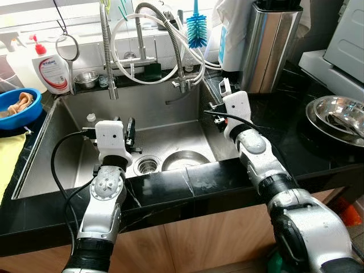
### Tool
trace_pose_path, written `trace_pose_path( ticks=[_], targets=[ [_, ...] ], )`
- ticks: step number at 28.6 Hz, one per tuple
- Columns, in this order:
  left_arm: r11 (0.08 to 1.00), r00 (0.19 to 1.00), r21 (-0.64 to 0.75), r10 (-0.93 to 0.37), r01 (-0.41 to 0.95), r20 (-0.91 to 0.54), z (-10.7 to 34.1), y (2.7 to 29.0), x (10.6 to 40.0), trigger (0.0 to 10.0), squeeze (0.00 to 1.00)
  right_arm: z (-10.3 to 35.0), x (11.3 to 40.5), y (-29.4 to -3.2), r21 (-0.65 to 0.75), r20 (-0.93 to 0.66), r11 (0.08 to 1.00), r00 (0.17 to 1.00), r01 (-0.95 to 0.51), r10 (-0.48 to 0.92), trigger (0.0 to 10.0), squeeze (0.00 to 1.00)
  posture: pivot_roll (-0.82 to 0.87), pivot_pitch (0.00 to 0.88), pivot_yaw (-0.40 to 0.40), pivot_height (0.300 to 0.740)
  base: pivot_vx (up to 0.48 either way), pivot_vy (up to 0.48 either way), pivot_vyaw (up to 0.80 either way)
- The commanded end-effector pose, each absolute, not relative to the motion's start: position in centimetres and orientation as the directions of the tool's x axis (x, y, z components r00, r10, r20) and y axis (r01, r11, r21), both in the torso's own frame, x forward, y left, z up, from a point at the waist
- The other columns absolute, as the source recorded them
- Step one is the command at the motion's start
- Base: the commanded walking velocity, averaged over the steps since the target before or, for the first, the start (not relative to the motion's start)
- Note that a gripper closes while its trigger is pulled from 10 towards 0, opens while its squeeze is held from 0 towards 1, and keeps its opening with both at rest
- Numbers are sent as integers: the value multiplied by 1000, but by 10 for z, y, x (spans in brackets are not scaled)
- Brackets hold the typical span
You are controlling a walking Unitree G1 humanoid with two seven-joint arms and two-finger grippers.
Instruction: Kitchen organization
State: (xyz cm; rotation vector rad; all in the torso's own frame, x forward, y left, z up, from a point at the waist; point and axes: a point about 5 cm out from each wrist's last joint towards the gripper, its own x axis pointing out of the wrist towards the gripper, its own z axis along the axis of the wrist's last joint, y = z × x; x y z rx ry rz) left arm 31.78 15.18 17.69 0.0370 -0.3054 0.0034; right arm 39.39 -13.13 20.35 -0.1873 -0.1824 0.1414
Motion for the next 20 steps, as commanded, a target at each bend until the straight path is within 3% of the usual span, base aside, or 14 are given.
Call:
trace_pose_path(
  ticks=[1,5,7,9,17,18,20],
  targets=[
    [998,952,55,-3,-14,307,179,155,317,10000,0,207,389,-133,-154,182,984,976,-92,119,10000,0,-102,0,54,740,0,0,0],
    [998,952,56,-6,-12,306,179,155,318,10000,0,207,381,-137,-144,190,988,978,-62,89,10000,0,-102,0,54,740,0,0,0],
    [998,952,56,-7,-11,306,180,155,320,10000,0,207,376,-148,-119,169,993,985,-13,33,10000,0,-119,0,60,740,0,0,0],
    [998,952,55,-10,-8,306,181,155,322,10000,0,204,361,-177,-84,100,992,992,91,-83,10000,0,-133,0,59,740,0,0,0],
    [999,952,52,-10,-6,305,181,154,323,10000,0,204,350,-203,-64,34,987,989,148,-147,10000,0,-137,0,57,740,0,0,0],
    [999,953,51,-15,0,304,180,154,323,10000,0,202,344,-222,-90,-10,978,982,188,-189,10000,0,-143,0,62,740,0,0,0],
    [999,953,51,-18,3,302,180,153,323,10000,0,201,337,-232,-97,-54,971,973,218,-223,10000,0,-141,0,62,740,0,0,0]
  ],
)
